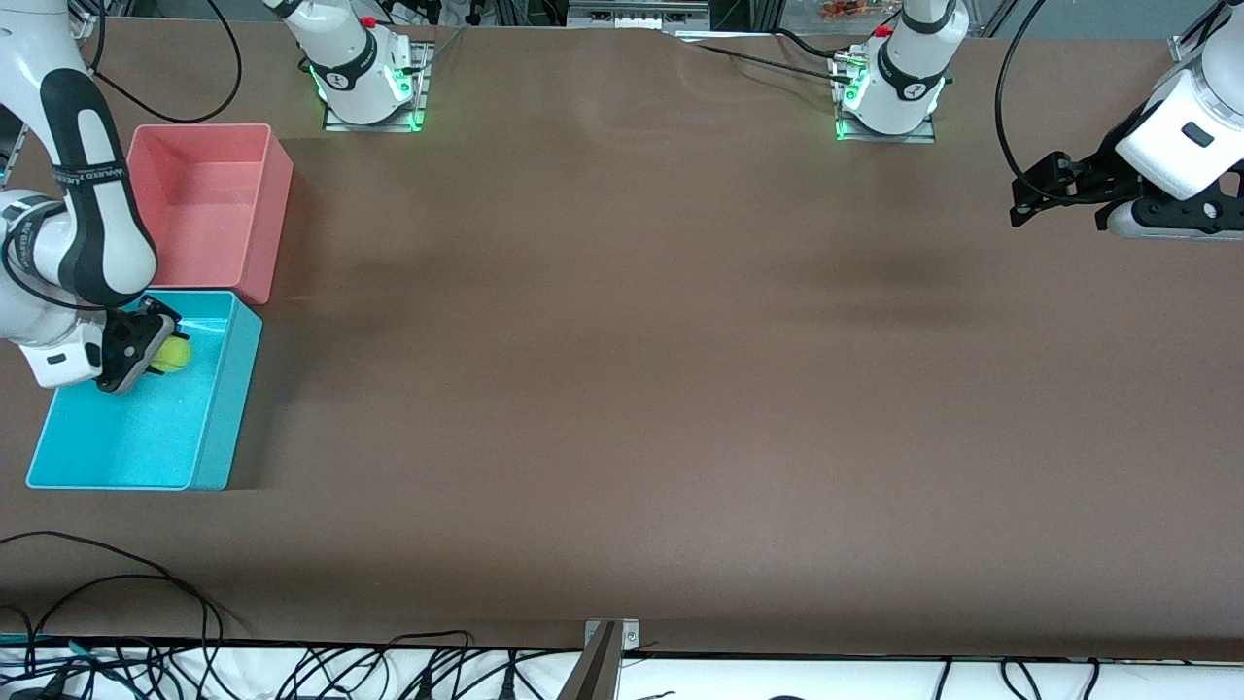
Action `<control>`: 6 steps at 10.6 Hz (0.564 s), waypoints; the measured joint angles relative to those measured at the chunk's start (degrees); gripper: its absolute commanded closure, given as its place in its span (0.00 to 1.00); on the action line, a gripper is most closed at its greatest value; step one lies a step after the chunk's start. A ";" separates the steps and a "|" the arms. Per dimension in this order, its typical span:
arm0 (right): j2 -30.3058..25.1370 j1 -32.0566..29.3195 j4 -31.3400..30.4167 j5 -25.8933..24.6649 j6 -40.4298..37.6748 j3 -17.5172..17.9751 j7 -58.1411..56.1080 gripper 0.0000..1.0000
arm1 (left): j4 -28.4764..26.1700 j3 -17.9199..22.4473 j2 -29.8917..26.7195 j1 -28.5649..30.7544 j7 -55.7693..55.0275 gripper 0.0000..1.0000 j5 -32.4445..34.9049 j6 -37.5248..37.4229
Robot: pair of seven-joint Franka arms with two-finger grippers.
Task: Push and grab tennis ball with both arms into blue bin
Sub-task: 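Carry the ball with the right gripper over the blue bin, then open the right gripper to drop the ball into the blue bin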
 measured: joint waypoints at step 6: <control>2.62 -1.13 -1.34 2.43 2.39 0.03 -1.12 0.29 | 0.05 0.09 0.00 0.03 0.00 0.00 0.00 0.00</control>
